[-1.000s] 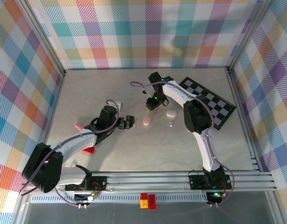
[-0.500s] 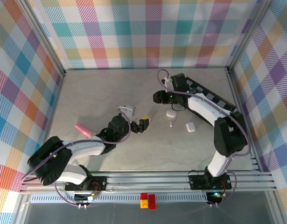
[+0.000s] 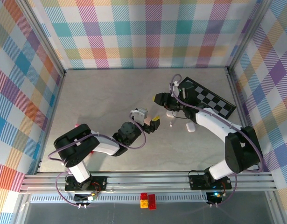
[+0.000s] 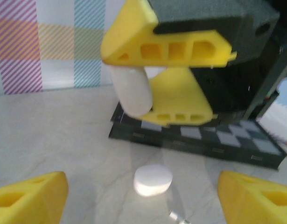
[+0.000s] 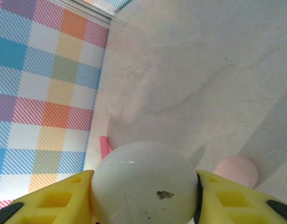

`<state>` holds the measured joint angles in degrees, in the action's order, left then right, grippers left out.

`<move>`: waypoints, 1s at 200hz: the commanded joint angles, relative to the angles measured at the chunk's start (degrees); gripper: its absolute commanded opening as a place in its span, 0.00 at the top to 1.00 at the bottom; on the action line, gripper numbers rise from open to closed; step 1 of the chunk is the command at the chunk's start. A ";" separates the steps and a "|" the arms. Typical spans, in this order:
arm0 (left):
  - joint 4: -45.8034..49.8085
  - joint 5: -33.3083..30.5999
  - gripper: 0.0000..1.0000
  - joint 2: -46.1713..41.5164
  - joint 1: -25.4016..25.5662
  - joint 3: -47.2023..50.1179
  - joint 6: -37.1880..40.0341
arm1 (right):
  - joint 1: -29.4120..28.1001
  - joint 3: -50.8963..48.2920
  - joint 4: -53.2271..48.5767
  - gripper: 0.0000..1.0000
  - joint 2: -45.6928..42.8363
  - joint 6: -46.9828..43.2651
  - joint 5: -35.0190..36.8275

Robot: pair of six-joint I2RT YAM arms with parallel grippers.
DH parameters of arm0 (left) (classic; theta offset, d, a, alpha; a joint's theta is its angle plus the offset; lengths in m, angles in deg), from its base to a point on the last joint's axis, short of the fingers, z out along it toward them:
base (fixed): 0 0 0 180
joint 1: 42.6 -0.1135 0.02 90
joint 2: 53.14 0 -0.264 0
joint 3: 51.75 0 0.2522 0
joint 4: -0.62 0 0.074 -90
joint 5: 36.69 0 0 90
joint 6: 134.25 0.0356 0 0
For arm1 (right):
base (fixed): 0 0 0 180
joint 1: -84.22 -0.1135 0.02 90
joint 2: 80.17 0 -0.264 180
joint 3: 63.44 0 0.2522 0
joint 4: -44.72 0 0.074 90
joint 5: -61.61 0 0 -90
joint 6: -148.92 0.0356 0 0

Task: Insert the wireless bluetooth earbuds into the charging case

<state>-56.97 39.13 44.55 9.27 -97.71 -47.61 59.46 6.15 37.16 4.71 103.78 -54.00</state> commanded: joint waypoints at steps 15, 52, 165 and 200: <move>-5.99 -2.43 0.27 2.03 0.43 -4.78 2.81 | -0.21 -2.16 4.60 0.54 -3.60 4.57 -0.86; -6.08 -2.44 0.33 3.50 0.42 -7.84 4.12 | 0.00 -2.97 5.80 0.54 -4.88 6.29 -2.05; -6.08 -2.52 0.44 6.37 -1.16 -13.23 4.05 | 1.17 -5.24 10.37 0.54 -5.55 8.48 -6.05; -6.10 -2.54 0.42 5.76 -1.19 -12.09 3.68 | 2.59 -6.48 12.00 0.54 -6.65 9.26 -5.99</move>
<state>-59.75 37.14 50.52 8.64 -109.54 -43.35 60.99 0.69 45.16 0.58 111.85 -58.72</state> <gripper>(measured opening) 0.571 0.460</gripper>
